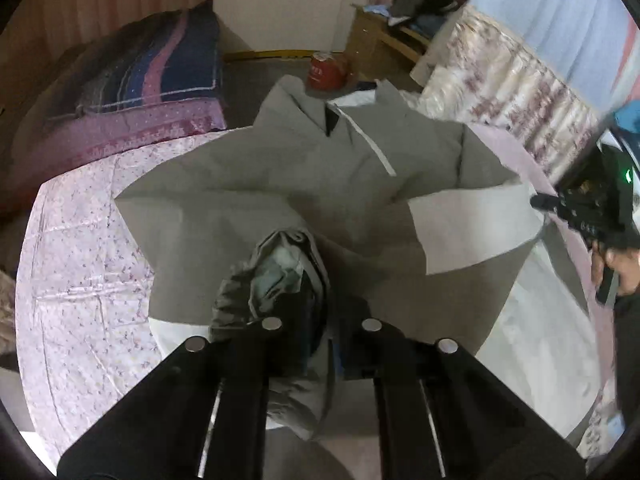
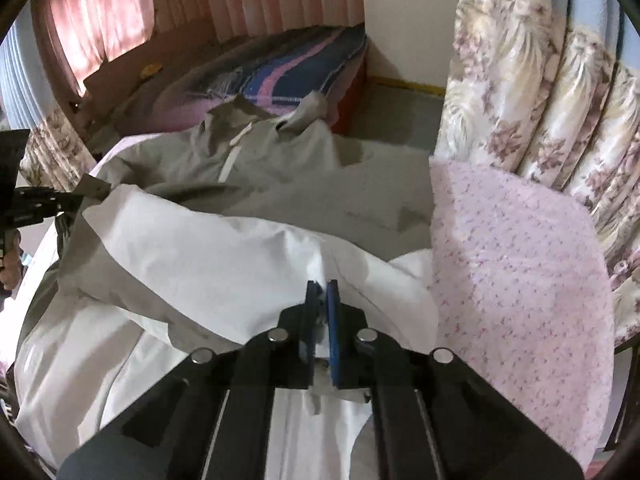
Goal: Fold large clothes
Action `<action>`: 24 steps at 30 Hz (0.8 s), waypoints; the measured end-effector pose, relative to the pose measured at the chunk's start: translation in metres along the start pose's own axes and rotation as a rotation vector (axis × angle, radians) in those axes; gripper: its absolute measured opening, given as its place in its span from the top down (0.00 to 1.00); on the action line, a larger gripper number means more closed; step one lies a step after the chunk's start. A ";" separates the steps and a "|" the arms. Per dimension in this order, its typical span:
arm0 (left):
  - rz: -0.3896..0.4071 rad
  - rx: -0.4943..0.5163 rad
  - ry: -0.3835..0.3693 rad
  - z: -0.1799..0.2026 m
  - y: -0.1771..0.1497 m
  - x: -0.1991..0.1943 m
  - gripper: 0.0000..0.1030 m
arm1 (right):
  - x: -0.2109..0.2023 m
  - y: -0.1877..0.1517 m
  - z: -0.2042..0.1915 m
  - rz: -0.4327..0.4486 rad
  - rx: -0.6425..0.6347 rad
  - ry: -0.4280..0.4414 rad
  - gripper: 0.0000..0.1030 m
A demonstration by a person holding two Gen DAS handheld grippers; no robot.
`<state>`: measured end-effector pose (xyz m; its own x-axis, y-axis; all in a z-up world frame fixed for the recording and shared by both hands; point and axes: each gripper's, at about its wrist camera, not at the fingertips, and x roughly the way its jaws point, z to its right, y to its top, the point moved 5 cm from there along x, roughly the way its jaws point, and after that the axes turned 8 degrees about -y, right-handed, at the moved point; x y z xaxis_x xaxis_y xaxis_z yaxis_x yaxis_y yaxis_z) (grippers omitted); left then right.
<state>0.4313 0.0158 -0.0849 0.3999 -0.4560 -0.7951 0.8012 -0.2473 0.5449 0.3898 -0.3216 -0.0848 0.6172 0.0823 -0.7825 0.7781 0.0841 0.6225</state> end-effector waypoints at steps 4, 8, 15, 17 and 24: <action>0.112 0.027 0.040 0.008 0.032 -0.028 0.95 | -0.035 0.022 0.017 0.156 0.071 -0.054 0.99; 0.342 0.027 0.008 0.013 0.077 -0.088 0.96 | -0.063 0.041 0.030 0.267 0.132 -0.076 1.00; 0.476 0.188 -0.038 0.017 0.062 -0.135 0.96 | -0.070 0.024 0.001 0.232 0.094 0.023 1.00; 0.434 0.218 -0.085 0.002 0.025 -0.128 0.95 | -0.064 0.015 0.004 0.211 0.105 0.045 0.99; 0.197 0.135 -0.136 -0.050 -0.105 -0.092 0.80 | -0.043 0.004 0.019 0.129 0.156 0.047 0.97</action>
<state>0.3331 0.1266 -0.0825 0.4716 -0.6150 -0.6320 0.6435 -0.2500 0.7235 0.3685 -0.3437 -0.0487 0.7093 0.1291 -0.6929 0.7041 -0.0846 0.7050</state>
